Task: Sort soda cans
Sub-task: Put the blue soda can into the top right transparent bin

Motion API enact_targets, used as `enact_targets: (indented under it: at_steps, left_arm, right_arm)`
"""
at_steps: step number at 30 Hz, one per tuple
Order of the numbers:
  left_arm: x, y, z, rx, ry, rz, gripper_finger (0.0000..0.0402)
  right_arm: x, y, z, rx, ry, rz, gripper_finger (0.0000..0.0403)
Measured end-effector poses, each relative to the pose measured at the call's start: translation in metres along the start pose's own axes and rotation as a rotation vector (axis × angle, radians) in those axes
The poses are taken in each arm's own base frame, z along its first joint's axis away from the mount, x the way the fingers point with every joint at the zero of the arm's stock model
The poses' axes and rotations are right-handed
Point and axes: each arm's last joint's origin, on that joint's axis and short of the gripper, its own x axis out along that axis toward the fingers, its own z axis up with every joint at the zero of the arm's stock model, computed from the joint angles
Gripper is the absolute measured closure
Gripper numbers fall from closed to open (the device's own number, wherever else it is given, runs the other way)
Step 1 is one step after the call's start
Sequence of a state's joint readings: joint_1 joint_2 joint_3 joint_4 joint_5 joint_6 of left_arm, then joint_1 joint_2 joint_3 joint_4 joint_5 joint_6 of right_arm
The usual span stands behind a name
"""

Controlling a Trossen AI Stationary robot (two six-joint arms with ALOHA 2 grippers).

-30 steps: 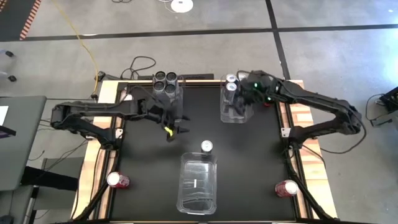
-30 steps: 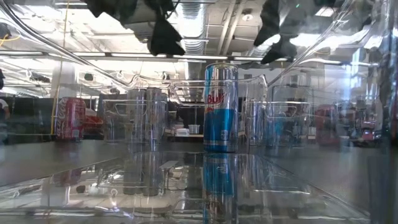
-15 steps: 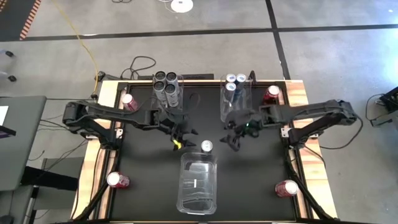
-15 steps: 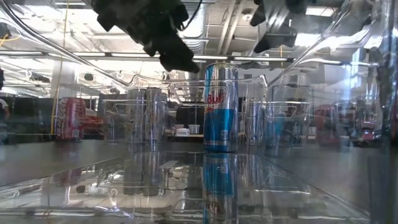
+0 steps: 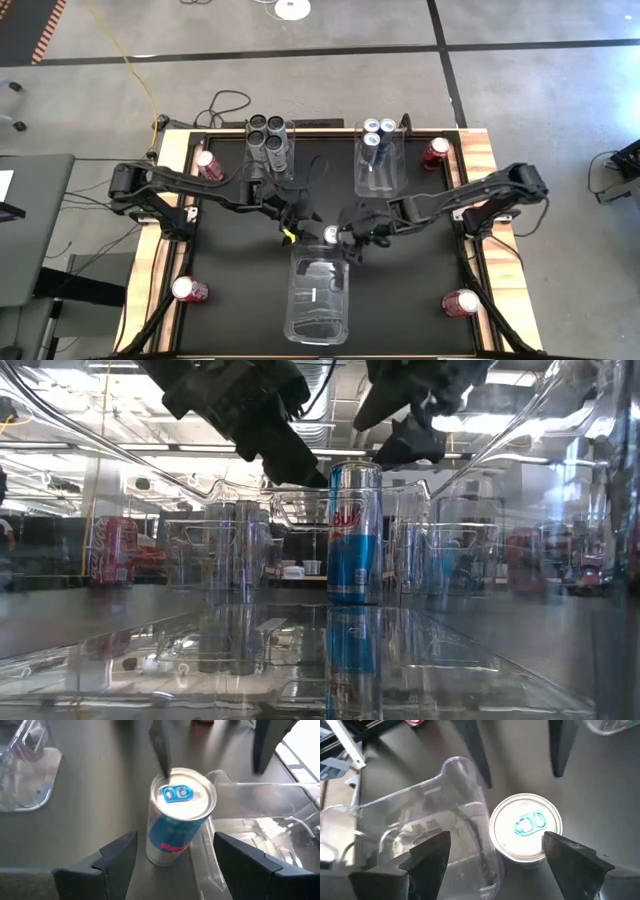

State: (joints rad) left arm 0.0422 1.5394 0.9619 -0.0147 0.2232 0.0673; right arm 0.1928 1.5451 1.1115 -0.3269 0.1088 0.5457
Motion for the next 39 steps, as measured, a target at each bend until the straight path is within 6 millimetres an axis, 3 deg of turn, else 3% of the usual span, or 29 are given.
enact_targets:
  at_steps: [10,16,23,33,39]
  left_arm:
    - [0.000,0.000,0.003,0.006,-0.028,0.004,0.0146]
    - [0.000,0.000,0.003,0.008,-0.028,0.005,0.0146]
    - [0.000,0.000,0.002,-0.004,-0.023,0.004,0.0146]
    - [0.000,0.002,0.002,-0.005,-0.026,0.008,0.0146]
    - [0.000,0.002,0.002,-0.006,-0.025,0.008,0.0146]
  right_arm:
    - [0.010,-0.004,0.000,0.060,-0.001,-0.029,0.0026]
    - [-0.004,-0.003,0.005,0.125,-0.030,-0.025,0.0023]
    - [-0.032,0.003,0.021,0.011,-0.122,-0.159,0.0022]
    - [-0.007,0.001,0.013,-0.083,-0.042,-0.177,0.0022]
    - [-0.007,0.002,0.013,-0.109,-0.037,-0.161,0.0022]
